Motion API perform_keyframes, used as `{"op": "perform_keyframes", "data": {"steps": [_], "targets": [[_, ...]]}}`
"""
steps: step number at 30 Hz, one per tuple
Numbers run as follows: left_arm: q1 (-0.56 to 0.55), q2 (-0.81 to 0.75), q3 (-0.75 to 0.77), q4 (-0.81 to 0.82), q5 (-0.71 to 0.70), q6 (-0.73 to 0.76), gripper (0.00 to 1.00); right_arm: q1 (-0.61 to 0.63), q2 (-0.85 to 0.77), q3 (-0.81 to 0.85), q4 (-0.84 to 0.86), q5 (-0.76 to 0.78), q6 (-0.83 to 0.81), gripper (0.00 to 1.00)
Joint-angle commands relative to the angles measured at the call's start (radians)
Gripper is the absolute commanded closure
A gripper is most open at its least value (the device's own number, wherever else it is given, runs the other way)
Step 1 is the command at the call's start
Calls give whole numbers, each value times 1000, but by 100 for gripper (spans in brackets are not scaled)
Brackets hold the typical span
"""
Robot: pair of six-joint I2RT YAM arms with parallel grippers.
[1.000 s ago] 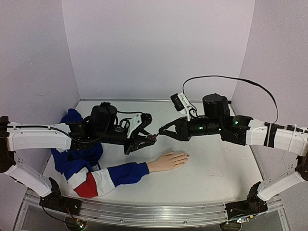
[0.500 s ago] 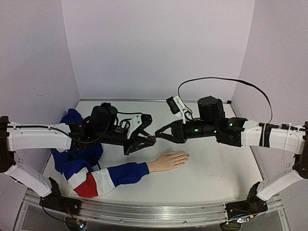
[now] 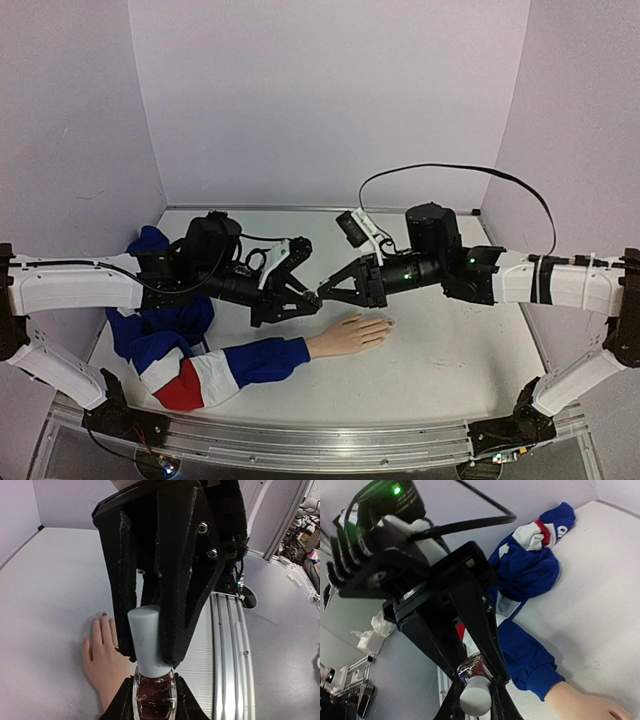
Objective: Paint the nails
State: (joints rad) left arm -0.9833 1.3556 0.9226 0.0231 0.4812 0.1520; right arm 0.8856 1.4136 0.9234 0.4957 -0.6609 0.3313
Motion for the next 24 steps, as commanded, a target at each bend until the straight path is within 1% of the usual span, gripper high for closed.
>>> {"op": "perform_keyframes", "data": {"steps": [1,3,5,7,9,12,17,20,23,24], "targets": [[0,-68,120,101,169,-101,100,13,71,71,-91,-285,-133,100],[0,-81,130,101,141,-124,100,13,79,84,-121,-267,-151,100],[-2,-95,130,101,64,-124,100,13,82,90,-129,-244,-149,100],[-2,-99,128,111,-38,-108,100,13,87,95,-126,-184,-117,100],[-2,-91,131,138,-172,-89,100,14,100,103,-113,-115,-69,100],[-4,-63,123,254,-308,-47,100,20,135,127,-98,14,34,100],[-4,66,162,475,-423,75,100,65,206,211,-91,204,206,100],[-6,142,189,586,-486,119,100,95,259,265,-110,369,362,100],[-8,198,214,650,-548,125,100,156,313,330,-172,619,500,100],[-10,208,218,660,-556,117,100,170,336,357,-189,646,525,100]]}}
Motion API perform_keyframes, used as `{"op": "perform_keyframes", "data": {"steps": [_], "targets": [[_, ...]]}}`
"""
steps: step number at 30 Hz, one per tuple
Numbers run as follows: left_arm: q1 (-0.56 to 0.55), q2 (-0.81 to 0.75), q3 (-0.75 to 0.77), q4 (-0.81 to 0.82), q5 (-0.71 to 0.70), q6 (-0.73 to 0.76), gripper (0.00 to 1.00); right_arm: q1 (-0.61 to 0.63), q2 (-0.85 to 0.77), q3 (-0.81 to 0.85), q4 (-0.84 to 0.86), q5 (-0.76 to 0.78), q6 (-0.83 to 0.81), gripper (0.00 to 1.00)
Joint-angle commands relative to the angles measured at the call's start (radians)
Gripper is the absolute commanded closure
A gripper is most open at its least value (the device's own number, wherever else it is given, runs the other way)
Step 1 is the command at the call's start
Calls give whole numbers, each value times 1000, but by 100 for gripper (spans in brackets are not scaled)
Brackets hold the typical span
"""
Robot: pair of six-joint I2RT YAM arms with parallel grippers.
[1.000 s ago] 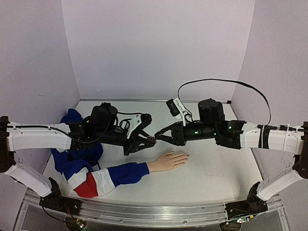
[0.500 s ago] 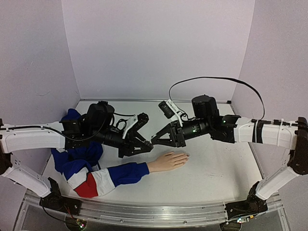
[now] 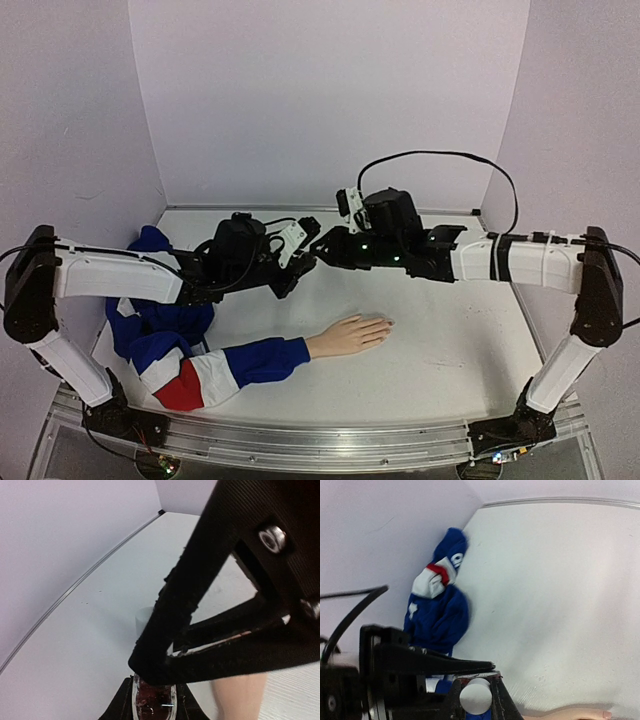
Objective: Paint the nails
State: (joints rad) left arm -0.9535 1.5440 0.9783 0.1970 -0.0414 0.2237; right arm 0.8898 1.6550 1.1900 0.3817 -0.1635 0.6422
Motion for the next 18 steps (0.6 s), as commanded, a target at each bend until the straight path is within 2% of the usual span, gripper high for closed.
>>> {"op": "perform_keyframes", "data": {"steps": [1,4,9,10,11,15,18], "targets": [[-43,25,161,492,-34,33,100,173,115,115,-88,162,230,100],[-56,19,128,493,-34,14,100,174,127,142,-114,199,243,100],[-58,-40,-30,488,-58,-81,100,172,64,124,-99,232,194,100],[-59,-53,-61,485,-65,-103,100,169,53,123,-90,221,177,97],[-60,-66,-90,478,-69,-129,100,163,45,122,-85,206,161,93],[-59,-111,-157,411,-87,-208,100,133,-9,109,-84,137,99,68],[-58,-135,-156,277,-102,-253,100,112,-83,60,-84,128,43,48]]}}
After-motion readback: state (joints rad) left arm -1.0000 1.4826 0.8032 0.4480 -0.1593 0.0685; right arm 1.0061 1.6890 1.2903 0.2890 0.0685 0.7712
